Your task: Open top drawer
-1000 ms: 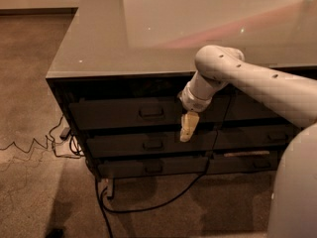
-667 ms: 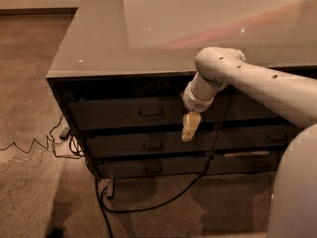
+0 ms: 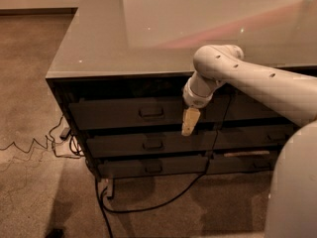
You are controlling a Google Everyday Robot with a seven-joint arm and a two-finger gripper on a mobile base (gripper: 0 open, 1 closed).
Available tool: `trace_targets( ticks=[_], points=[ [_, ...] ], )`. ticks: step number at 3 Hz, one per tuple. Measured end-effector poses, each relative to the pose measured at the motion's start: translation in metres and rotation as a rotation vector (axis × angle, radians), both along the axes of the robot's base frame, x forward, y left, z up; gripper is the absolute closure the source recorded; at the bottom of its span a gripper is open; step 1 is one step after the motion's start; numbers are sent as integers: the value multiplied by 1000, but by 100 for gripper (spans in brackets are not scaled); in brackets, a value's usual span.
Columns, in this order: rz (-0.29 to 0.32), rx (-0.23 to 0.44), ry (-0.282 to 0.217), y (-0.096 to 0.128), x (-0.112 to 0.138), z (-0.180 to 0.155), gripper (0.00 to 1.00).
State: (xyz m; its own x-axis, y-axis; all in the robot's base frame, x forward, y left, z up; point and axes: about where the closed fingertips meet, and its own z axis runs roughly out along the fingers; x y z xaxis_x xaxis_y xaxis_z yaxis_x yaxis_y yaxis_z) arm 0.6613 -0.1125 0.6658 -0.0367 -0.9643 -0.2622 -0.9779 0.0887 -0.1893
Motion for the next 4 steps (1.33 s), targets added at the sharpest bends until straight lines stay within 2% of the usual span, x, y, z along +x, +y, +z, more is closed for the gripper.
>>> trace_targets(
  ticks=[1,3,4],
  points=[
    [-6,23,15,5,7,-11,0],
    [21,64,83,20,9,-38,0],
    [58,34,120,18,2,-41,18]
  ],
)
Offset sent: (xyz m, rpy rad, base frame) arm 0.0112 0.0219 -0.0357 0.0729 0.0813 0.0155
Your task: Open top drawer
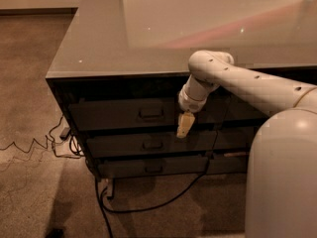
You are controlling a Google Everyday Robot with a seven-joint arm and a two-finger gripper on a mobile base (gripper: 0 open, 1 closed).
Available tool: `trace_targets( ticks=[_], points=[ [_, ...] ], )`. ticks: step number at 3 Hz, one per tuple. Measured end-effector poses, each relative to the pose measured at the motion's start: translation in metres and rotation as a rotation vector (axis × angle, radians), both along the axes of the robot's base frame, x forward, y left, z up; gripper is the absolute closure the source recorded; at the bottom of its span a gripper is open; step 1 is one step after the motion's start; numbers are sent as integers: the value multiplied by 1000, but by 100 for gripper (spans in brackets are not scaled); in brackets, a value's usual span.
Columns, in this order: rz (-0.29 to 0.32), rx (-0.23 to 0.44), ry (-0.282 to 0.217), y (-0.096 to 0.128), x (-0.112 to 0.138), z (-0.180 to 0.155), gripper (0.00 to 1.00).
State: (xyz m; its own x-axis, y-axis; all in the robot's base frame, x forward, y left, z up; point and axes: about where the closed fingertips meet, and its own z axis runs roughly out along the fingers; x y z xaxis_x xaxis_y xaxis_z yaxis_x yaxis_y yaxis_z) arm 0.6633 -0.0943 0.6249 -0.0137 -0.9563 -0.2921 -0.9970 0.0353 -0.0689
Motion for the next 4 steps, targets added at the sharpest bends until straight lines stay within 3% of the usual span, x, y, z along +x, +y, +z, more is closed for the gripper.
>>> trace_targets(
  ticks=[2,3,4],
  points=[
    [9,-27,17,-13,-10,12,65],
    [27,-52,44,-30,-30,24,87],
    [27,-52,44,-29,-30,23,87]
  ],
)
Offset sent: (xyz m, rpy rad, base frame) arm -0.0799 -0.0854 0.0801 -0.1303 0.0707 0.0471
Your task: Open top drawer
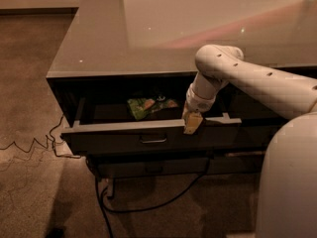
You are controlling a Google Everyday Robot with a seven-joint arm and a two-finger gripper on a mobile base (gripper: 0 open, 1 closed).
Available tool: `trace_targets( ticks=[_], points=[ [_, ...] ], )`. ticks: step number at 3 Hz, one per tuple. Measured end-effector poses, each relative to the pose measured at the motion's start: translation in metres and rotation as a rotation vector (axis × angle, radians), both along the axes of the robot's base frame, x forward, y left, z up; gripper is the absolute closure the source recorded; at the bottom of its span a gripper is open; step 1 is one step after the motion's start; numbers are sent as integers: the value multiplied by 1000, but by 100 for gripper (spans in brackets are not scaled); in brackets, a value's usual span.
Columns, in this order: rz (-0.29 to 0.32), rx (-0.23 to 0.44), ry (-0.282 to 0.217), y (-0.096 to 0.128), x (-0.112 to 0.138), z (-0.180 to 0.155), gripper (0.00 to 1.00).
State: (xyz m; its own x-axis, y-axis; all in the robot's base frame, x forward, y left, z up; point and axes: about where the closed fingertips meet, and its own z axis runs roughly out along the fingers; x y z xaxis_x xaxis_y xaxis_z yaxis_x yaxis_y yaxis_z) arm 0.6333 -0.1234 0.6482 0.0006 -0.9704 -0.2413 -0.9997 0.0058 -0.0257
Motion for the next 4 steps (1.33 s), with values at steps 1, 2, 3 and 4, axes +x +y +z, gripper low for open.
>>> trace_targets(
  ticks=[1,2,3,4],
  points=[
    [0,0,0,0,0,0,63],
    [0,0,0,0,0,0,39],
    [0,0,0,0,0,0,16],
    [0,0,0,0,0,0,0]
  ],
)
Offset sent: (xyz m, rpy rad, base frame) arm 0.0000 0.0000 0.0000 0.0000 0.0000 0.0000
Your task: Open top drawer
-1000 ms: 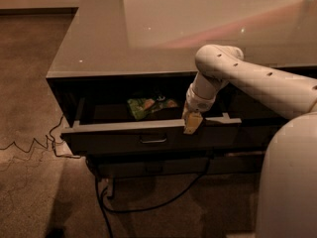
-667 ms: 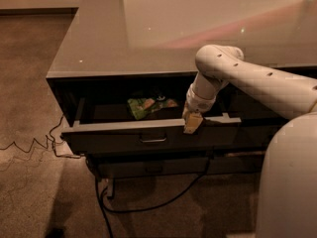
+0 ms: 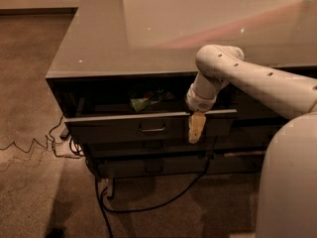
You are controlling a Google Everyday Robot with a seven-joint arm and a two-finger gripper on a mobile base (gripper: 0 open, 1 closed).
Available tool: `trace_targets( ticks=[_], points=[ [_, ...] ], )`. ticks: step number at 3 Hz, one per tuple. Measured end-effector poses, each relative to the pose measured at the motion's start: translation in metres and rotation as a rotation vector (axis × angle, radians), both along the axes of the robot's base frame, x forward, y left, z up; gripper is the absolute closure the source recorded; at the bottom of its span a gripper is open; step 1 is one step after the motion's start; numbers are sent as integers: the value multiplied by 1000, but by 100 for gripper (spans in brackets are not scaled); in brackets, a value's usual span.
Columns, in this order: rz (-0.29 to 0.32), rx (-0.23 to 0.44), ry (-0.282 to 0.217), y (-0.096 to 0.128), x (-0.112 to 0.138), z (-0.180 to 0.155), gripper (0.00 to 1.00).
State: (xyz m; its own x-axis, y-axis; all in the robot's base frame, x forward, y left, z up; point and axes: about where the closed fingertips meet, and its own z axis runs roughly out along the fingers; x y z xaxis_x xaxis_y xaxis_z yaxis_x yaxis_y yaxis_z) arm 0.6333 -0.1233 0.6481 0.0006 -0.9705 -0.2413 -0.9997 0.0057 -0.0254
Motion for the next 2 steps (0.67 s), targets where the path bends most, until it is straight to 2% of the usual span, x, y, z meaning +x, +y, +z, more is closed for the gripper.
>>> trace_targets(
  ticks=[1,2],
  points=[
    [0,0,0,0,0,0,0],
    [31,9,-4,4,0,1,0]
  ],
)
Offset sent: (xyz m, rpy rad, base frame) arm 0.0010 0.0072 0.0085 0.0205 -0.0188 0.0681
